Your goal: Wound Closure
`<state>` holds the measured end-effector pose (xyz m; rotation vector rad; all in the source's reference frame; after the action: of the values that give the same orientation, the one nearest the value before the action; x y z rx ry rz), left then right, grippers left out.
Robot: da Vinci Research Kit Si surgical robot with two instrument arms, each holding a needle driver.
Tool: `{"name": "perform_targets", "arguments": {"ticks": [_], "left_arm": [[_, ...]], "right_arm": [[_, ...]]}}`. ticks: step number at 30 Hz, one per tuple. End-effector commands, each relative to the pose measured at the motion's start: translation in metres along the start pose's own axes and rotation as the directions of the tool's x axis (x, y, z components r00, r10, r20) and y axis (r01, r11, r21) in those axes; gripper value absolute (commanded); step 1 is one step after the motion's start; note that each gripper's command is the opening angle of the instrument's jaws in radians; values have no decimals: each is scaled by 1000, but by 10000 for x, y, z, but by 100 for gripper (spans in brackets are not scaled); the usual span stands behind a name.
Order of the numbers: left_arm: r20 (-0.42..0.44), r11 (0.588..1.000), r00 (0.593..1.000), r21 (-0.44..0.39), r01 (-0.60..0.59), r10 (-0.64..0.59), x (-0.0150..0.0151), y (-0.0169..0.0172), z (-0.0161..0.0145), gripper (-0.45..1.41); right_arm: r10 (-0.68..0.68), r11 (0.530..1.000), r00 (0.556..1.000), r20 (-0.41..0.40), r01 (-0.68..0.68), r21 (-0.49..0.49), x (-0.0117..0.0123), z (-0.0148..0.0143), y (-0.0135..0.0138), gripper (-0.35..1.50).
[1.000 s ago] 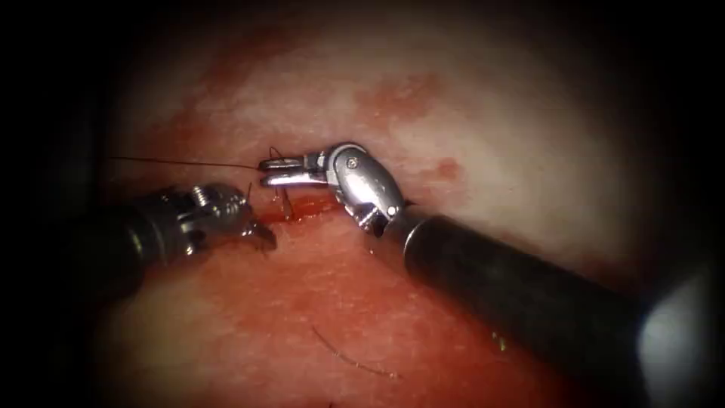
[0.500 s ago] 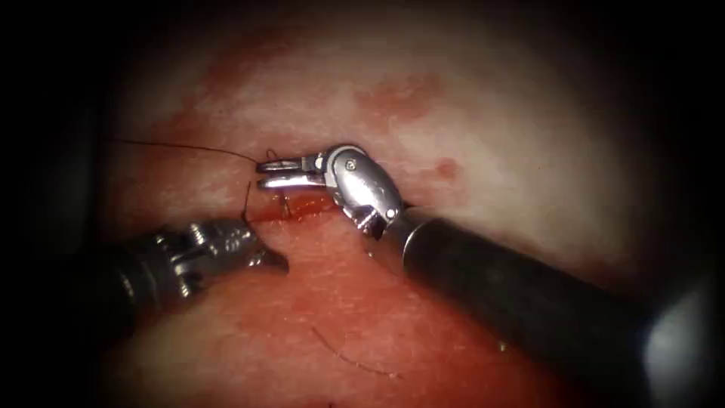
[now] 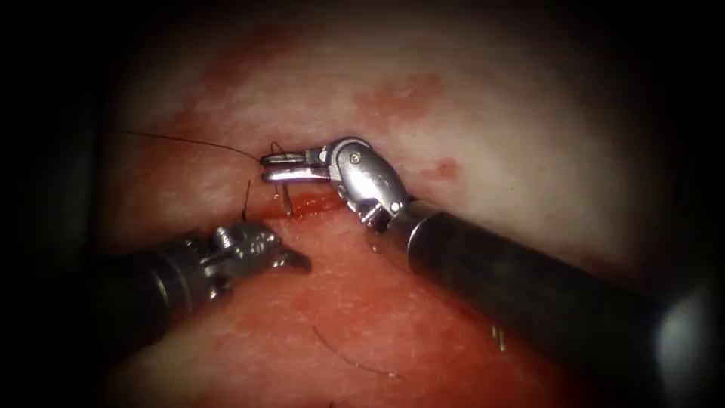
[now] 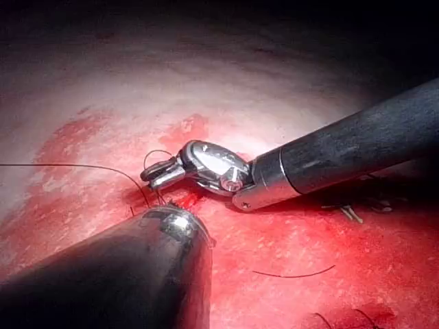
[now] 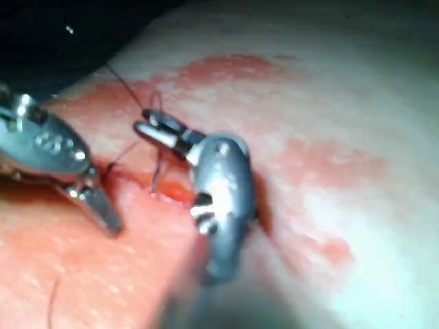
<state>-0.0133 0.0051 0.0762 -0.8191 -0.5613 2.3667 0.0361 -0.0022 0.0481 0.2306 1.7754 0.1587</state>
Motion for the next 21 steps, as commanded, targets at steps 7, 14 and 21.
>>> {"name": "perform_targets", "arguments": {"ticks": [7, 14, 21], "left_arm": [[1, 1000, 1000, 1, -15, 15, -15, 2, 5, -45], [5, 1000, 1000, -1, -27, 27, -24, 7, 6, -45], [8, 1000, 1000, -4, -26, 26, -28, 1, 12, -45]], "right_arm": [[44, 999, 999, 6, -44, 20, -2, 12, 0, -35], [104, 994, 995, 6, -104, 18, -2, 13, 1, -35], [117, 993, 993, 17, -117, 31, -1, 9, 0, -35]]}}
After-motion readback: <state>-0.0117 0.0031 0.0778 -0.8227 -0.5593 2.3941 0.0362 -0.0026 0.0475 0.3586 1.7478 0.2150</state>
